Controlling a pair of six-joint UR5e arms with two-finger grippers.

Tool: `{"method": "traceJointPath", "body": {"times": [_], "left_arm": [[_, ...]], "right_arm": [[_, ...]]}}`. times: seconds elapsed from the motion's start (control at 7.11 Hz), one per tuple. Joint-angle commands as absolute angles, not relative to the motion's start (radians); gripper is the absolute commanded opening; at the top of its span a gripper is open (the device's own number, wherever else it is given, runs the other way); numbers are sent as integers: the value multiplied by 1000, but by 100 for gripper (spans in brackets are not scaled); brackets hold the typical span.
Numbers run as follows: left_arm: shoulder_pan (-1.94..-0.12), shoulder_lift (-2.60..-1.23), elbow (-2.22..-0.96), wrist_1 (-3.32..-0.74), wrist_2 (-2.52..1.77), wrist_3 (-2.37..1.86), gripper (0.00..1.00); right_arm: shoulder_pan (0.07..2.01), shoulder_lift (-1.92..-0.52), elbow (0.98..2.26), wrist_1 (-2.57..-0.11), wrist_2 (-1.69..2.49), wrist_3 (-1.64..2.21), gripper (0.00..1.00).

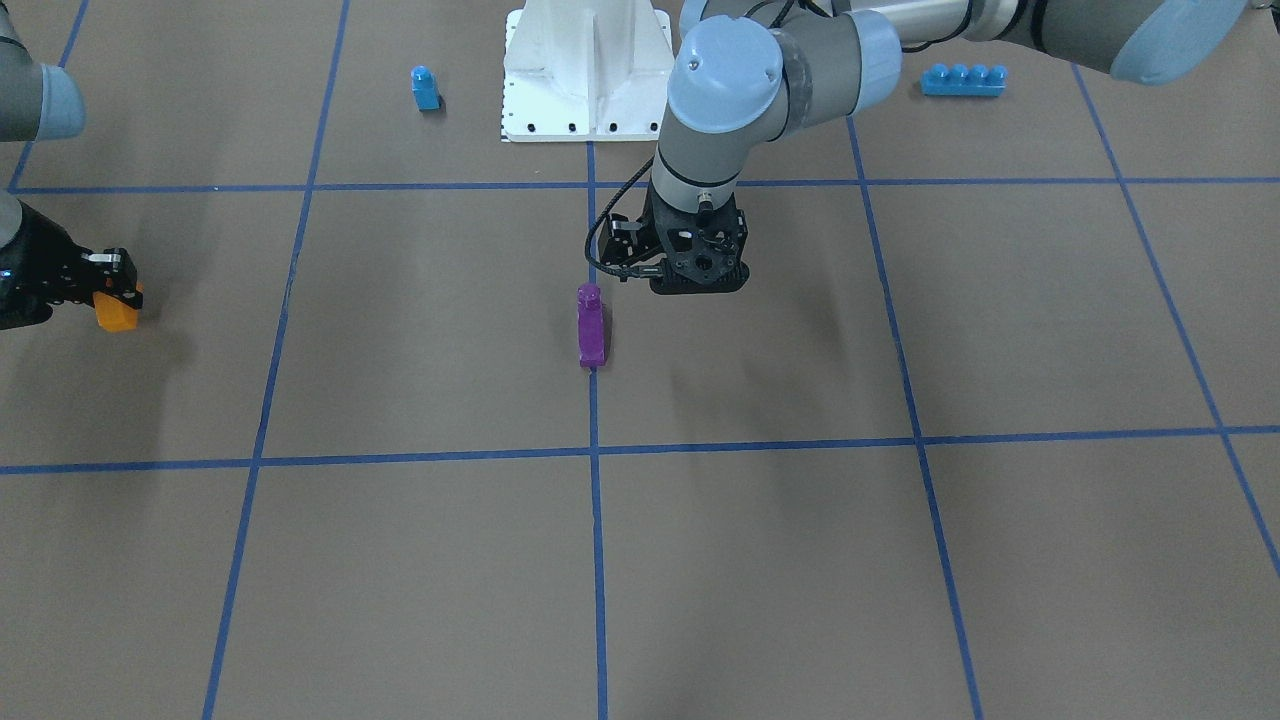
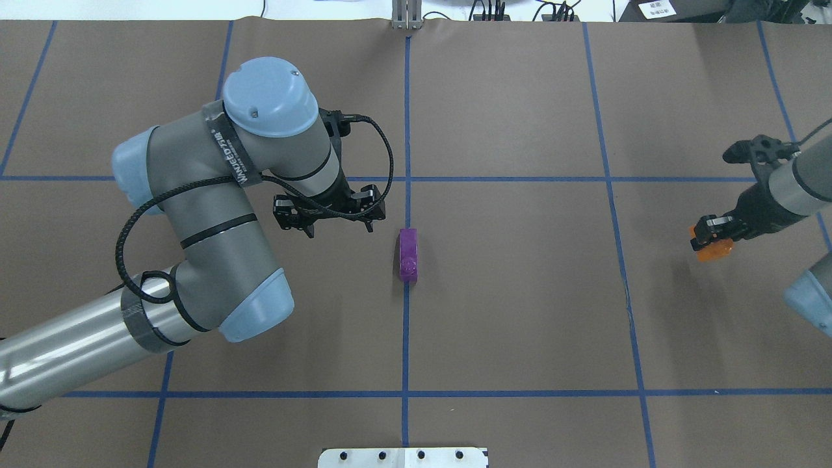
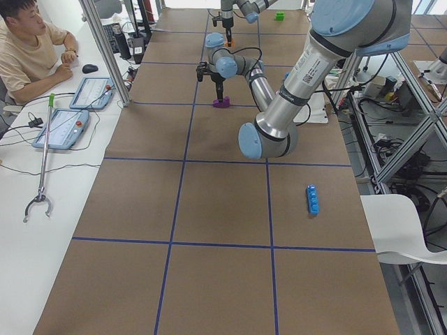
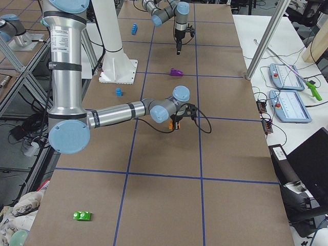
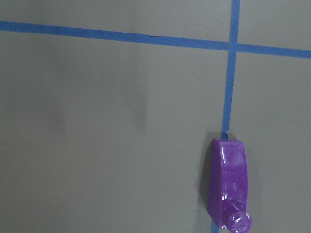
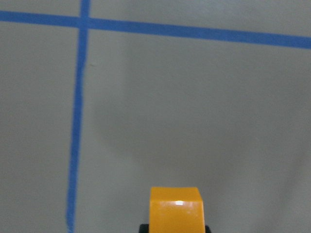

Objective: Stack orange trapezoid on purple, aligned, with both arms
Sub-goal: 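Carry the orange block over the purple block while the left arm withdraws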

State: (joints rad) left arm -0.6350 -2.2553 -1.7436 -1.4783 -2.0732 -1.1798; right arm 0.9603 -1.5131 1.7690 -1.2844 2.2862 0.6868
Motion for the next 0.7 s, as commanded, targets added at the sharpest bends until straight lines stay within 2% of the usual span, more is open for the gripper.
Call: {"method": "traceJointPath", "body": {"times": [0.0,0.28,0.56], "left_arm": [[-678,-2076,-1876,-1480,-2075,-1050,100],[-709,-2010,-1884,-1482,-2069,-980,100],[-730,-1970,-1885,-1480,-2071,-928,100]], "right_arm": [[886,-1291,1783,-1439,2255,792,0],[709,-1055,1725,-1492,2168,1035,0],[629,-895,1663,-1577,2108,1042,0]]}}
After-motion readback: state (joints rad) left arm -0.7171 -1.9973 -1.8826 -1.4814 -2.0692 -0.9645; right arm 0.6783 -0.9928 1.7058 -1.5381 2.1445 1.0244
